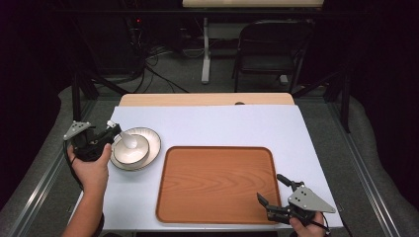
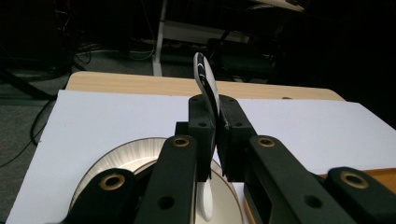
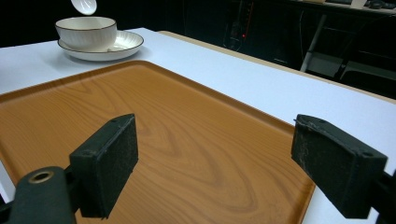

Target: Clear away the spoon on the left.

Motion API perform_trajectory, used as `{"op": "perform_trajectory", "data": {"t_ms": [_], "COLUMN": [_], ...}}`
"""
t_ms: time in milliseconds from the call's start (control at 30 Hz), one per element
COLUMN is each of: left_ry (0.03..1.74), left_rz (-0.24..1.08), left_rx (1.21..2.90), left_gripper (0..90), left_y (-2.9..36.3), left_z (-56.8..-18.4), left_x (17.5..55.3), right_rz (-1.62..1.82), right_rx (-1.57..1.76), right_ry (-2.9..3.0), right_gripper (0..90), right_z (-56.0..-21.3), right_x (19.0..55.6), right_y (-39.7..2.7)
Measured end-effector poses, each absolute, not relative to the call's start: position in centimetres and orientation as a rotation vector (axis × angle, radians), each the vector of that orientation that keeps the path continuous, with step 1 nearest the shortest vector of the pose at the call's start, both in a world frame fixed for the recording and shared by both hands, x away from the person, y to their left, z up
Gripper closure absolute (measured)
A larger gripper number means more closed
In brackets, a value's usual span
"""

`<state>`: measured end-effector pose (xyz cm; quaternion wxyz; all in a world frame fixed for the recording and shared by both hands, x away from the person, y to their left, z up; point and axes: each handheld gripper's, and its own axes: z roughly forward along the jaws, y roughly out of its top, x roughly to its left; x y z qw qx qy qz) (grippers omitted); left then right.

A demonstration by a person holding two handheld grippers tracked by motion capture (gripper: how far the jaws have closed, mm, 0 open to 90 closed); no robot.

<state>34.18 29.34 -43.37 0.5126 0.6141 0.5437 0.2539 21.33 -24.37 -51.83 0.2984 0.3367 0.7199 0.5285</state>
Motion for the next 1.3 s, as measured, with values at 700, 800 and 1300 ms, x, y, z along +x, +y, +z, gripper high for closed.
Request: {"op": "perform_trajectory", "data": {"t_ms": [700, 800, 1300], "left_ry": [1.195, 1.180, 1.105], "left_rz": [0.526, 0.518, 0.418], "left_rx": [1.600, 1.616, 1.731], "left_gripper": [85.0, 85.0, 85.0], "left_y": [26.9, 26.5, 24.3], "left_z": [-40.3, -40.1, -40.0], "left_x": [33.0, 32.8, 32.0], "right_rz": [1.405, 1.407, 1.407], "right_rx": [0.895, 0.896, 0.895], "right_ry": [1.913, 1.912, 1.911], "right_gripper": [14.2, 14.2, 14.2], "right_z": [-51.8, -51.8, -51.8], "right_x": [21.3, 21.3, 21.3], "right_y": [-24.4, -24.4, -24.4]}}
